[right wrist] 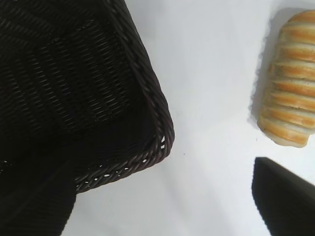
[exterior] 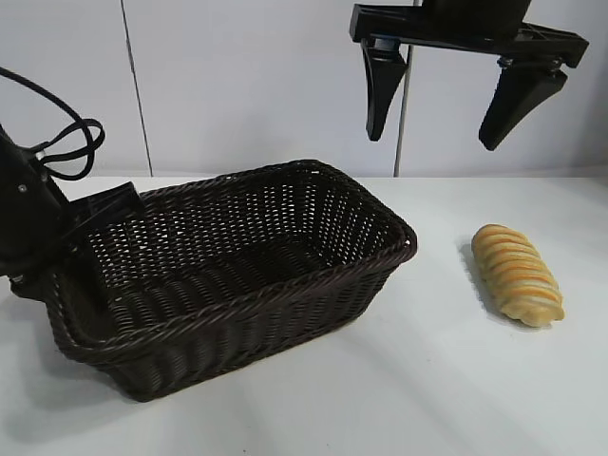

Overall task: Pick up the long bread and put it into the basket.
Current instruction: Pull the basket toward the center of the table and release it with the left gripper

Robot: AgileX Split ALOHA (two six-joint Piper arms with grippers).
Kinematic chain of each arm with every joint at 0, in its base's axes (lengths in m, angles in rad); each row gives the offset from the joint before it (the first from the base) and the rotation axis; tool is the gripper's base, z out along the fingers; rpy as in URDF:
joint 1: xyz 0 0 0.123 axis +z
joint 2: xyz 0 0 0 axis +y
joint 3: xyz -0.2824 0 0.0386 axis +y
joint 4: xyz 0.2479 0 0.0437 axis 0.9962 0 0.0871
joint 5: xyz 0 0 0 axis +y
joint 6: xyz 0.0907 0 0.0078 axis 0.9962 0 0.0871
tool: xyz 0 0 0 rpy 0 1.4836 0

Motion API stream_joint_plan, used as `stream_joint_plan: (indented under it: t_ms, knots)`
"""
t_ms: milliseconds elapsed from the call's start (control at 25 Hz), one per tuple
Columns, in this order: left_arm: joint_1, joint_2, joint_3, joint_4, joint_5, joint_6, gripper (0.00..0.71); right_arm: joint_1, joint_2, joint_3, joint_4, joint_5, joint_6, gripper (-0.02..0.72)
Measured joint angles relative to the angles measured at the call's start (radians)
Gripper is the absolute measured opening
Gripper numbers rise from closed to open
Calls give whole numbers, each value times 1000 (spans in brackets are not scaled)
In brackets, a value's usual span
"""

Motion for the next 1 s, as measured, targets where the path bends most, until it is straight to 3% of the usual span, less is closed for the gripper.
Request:
stream_joint_plan:
  t_ms: [440,640,1000]
  knots:
    - [3,10,-286,46,253,207,102,0,0,0,0,6,0,695]
    - [12,27,-378,49,296,218,102,0,0,0,1,7,0,695]
    - [13,189,-468,48,318,239,102,0,0,0,2,8,0,695]
